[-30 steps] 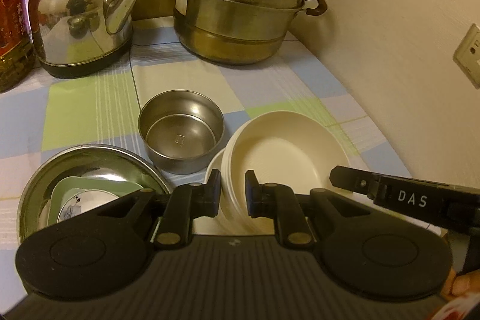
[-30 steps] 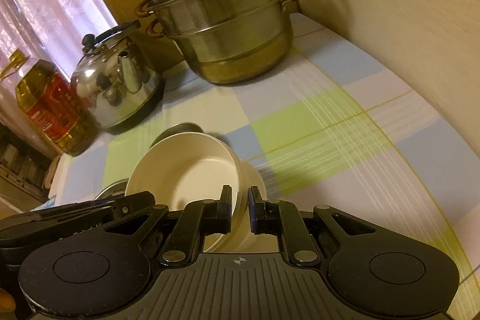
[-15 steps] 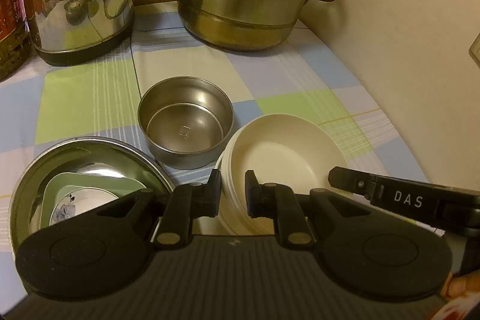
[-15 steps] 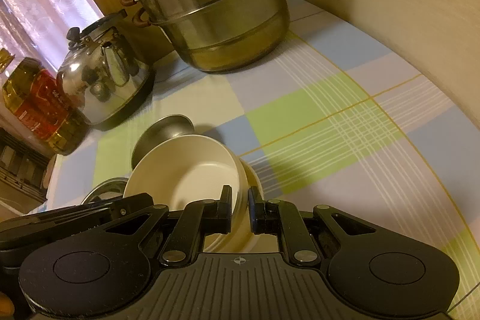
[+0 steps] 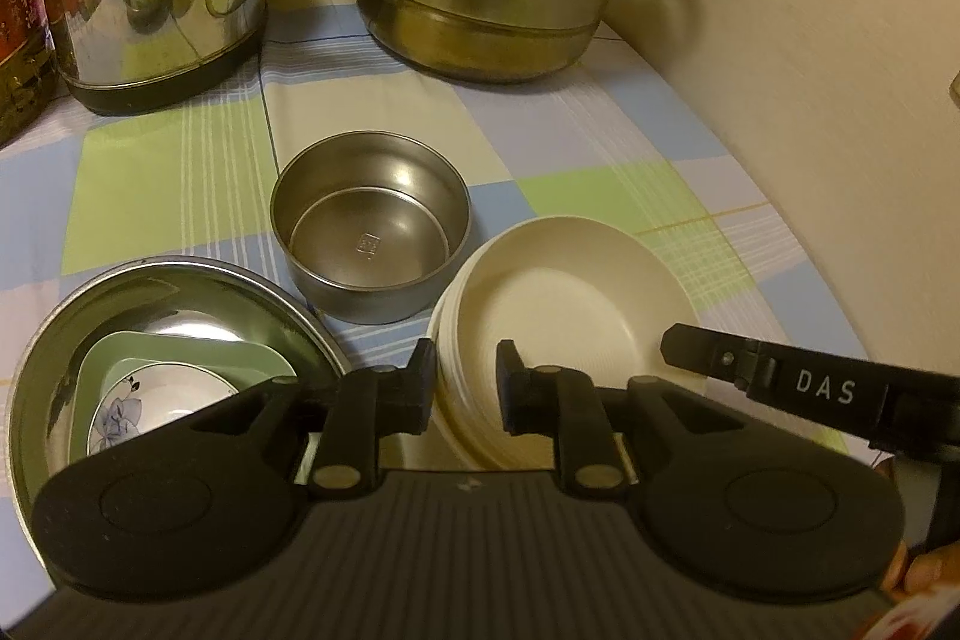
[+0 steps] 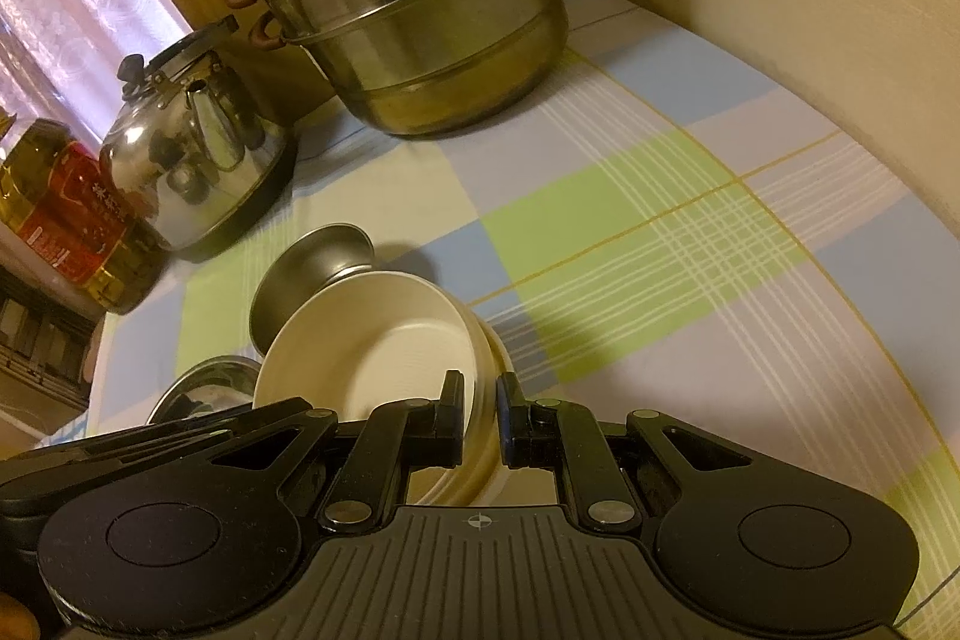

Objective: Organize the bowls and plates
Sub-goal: 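Open both grippers and pull back from the stacked bowls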

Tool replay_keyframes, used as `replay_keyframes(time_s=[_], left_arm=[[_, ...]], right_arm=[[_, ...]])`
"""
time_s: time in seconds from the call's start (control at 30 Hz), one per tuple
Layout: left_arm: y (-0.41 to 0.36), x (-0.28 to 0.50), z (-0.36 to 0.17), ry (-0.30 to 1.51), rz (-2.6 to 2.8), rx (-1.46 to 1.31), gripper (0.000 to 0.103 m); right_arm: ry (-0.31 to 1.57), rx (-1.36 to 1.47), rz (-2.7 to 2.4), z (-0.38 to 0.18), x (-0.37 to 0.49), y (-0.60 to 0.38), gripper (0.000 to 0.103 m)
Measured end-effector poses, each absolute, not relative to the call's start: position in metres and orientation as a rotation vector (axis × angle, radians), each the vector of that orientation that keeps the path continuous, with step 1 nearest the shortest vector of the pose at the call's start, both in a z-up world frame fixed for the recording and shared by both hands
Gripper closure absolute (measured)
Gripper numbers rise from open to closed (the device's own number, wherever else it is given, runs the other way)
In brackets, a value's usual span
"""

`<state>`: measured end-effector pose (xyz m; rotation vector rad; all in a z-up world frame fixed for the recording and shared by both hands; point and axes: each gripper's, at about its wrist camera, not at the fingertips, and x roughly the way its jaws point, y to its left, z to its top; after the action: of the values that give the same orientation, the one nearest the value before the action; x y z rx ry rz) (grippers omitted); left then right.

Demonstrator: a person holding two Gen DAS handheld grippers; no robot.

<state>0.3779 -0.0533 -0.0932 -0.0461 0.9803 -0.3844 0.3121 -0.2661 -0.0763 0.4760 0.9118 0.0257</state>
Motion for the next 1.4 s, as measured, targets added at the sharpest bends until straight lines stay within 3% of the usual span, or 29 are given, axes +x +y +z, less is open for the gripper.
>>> replay_keyframes(time_s=[0.43,0.5,0.57,0.67,1.07,1.4], left_arm=[[-0.046,0.358,-0.071,0.927,-0.377,-0.054,0.077],[-0.043,0.352,-0.068,0.923,-0.374,-0.058,0.077],[-0.039,0.344,-0.064,0.92,-0.369,-0.056,0.077],[-0.031,0.327,-0.06,0.919,-0.364,-0.055,0.077],[0.005,0.247,-0.054,0.944,-0.275,-0.06,0.072],[0.027,0.178,-0.06,0.986,-0.175,-0.073,0.072]], right_arm=[[0.88,0.471,0.046,-0.065,0.298,-0.266,0.089],[0.874,0.473,0.051,-0.062,0.292,-0.266,0.082],[0.867,0.48,0.06,-0.058,0.285,-0.266,0.06],[0.852,0.491,0.077,-0.053,0.271,-0.268,0.051],[0.893,0.477,0.165,-0.05,0.2,-0.264,0.041],[0.957,0.418,0.262,-0.058,0.146,-0.251,0.038]])
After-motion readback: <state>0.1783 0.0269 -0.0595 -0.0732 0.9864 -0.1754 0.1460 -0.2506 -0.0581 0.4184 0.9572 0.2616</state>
